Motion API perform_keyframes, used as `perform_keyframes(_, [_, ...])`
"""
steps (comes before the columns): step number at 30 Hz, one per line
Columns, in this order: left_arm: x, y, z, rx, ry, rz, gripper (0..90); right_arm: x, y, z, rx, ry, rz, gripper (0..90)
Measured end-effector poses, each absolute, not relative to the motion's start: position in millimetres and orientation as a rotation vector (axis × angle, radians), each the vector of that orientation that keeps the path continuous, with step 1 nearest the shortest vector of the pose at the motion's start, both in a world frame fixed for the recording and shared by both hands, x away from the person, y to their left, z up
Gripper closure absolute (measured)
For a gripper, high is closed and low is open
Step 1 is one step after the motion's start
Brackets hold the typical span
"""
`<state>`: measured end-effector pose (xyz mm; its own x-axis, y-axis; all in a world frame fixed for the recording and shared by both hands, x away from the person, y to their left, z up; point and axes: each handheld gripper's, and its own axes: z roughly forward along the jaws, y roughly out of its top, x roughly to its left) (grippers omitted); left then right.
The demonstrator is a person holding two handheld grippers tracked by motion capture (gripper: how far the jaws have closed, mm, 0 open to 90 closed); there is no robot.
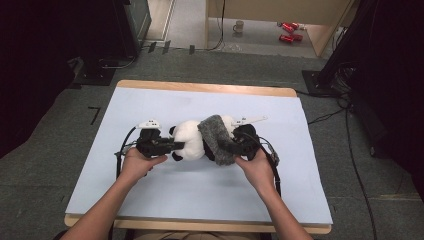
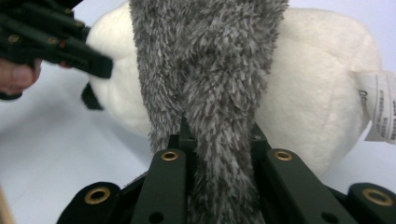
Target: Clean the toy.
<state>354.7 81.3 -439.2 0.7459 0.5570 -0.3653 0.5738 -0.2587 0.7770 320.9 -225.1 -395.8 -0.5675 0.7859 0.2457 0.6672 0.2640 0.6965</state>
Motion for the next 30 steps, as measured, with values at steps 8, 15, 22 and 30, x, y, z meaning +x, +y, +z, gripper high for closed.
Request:
perform_keyframes(8, [363, 91, -441, 1.88, 0.847, 0.032, 40.4, 335, -224, -395, 1.389, 2.333, 1.241, 77.1])
perform_keyframes(15, [362, 99, -442, 1.886, 0.801, 0.028, 31.8, 350, -221, -387, 1.39, 2.32, 1.243, 77.0])
perform_keyframes(22, [358, 103, -444, 1.897, 0.793, 0.031, 30.0, 369, -214, -380, 1.394, 2.288, 1.249, 77.0])
perform_keyframes(30, [355, 91, -455, 1.928, 0.818, 0.175, 49.7, 379, -209, -379, 1.408, 2.239, 1.308, 77.0])
